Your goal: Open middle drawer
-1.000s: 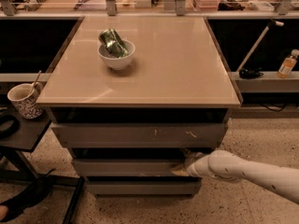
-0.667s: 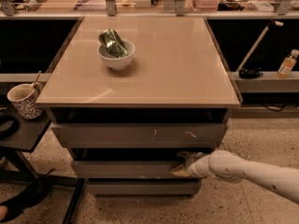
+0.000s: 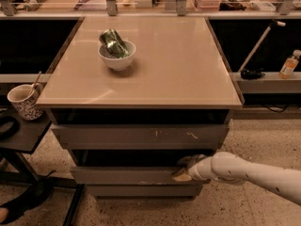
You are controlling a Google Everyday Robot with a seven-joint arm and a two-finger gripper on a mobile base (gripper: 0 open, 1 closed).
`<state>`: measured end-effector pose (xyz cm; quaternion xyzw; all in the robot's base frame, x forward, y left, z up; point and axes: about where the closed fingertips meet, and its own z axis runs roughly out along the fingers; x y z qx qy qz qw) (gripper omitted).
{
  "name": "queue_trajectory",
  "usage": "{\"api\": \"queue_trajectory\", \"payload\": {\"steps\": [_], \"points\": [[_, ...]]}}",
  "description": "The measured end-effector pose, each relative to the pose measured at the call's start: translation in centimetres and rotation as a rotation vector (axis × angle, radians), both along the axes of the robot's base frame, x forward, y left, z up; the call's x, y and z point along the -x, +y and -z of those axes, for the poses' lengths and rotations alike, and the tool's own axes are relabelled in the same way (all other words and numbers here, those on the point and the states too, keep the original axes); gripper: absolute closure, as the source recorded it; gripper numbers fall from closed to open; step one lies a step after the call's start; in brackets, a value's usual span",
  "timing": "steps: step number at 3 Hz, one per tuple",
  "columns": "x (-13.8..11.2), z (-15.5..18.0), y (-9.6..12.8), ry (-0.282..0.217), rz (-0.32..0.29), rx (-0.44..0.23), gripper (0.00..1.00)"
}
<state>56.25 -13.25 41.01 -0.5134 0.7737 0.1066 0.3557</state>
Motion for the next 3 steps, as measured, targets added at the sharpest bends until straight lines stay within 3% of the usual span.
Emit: {"api": "queue_trajectory", "payload": {"steps": [1,3], "points": [[0.0,-0.5,0.0,0.0,0.0,0.0,1.0],[3.7,-0.1,-0.6,0.015,0.017,0.001,1.0]]}}
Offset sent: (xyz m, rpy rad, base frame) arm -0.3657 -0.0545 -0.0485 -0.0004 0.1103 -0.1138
